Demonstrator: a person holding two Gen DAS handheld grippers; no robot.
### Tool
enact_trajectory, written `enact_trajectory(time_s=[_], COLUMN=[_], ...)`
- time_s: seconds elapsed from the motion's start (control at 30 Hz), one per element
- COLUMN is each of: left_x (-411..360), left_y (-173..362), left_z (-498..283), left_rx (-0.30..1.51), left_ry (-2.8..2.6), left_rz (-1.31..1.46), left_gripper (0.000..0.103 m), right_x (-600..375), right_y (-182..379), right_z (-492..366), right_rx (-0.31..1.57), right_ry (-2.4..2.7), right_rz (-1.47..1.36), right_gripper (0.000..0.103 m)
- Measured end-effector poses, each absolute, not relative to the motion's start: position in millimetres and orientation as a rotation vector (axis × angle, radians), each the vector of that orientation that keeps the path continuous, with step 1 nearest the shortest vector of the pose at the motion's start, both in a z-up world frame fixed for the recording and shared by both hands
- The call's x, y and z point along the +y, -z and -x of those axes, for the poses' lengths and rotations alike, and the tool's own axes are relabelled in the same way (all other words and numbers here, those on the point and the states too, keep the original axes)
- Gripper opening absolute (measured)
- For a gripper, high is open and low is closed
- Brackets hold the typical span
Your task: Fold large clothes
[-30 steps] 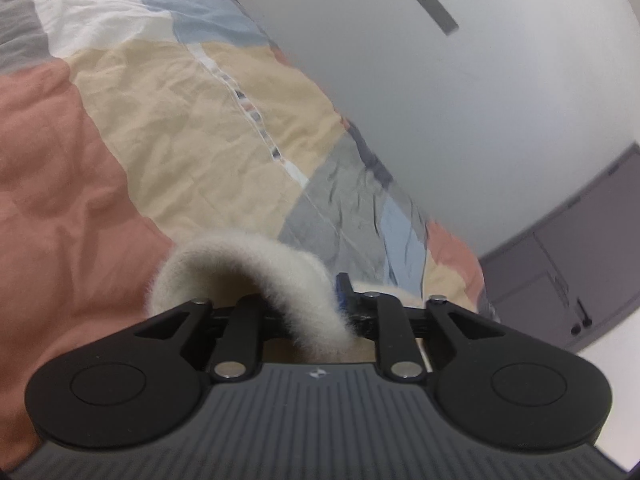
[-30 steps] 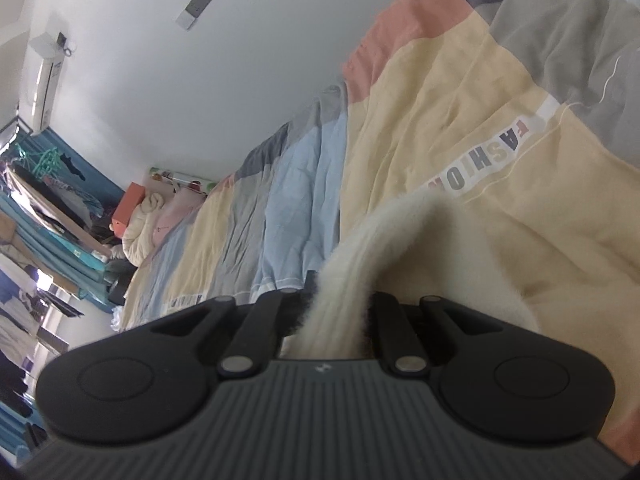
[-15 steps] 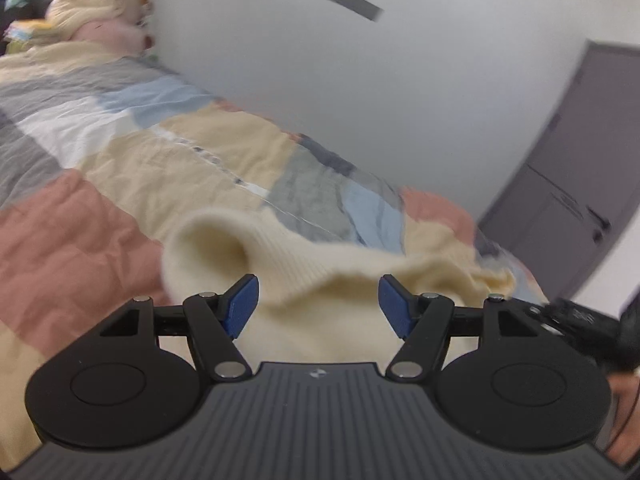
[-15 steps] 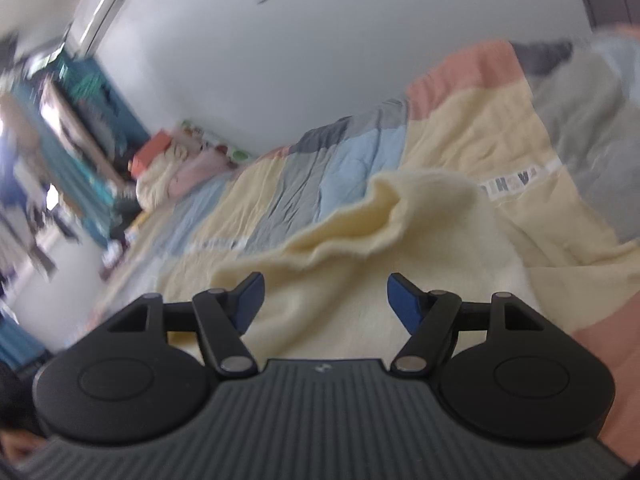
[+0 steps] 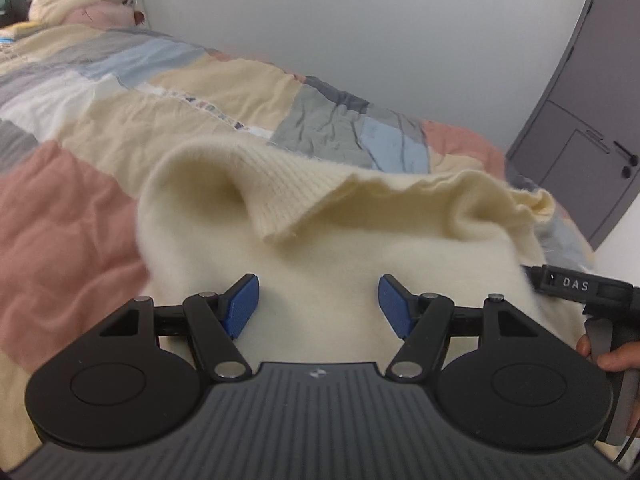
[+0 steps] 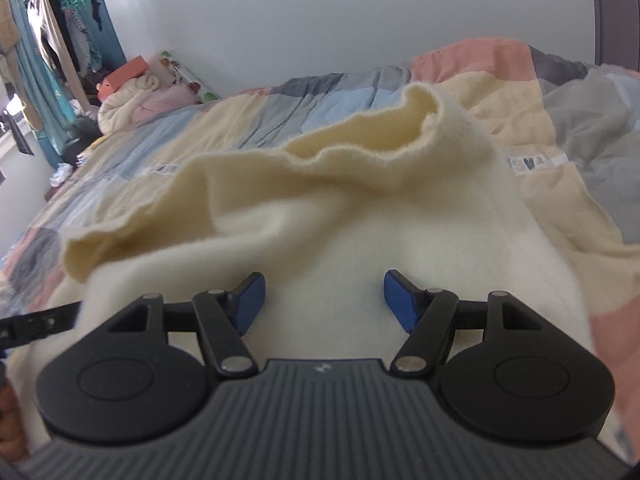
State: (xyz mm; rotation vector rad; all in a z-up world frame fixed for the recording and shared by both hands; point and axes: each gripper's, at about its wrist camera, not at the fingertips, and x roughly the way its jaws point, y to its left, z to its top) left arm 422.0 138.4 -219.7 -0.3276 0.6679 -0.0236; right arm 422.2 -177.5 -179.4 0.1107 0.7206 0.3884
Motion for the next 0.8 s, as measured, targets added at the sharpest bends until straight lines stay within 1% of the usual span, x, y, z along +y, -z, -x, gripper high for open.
enact_trajectory(time_s=[0.37, 0.47, 0.57, 0.8], left_x=[178.3, 187.8, 190.8, 182.1], left_y=[230.6, 234.5, 237.3, 232.6], left_z=[-460.6, -466.3, -471.9, -458.0], left_rx=[0.663, 0.668, 0.673, 0.678], left_ry=[-0.103, -0.110, -0.118, -0.117], left_rz=[0.384, 0.420, 0.434, 0.392], left_gripper=[0.071, 0.071, 0.071, 0.072], right_x=[-171.3, -181.1, -192.9, -197.8], right_y=[189.0, 199.7, 209.0, 202.6], right_z=[-490.3, -510.9, -511.5, -497.6], right_rx=[0.723, 0.756, 0.770, 0.767], right_ry=[-0.342, -0.310, -0.334, -0.348], right_rz=[-0.127, -0.202, -0.284, -0.285], right_gripper=[0.068, 0.068, 0.068, 0.068])
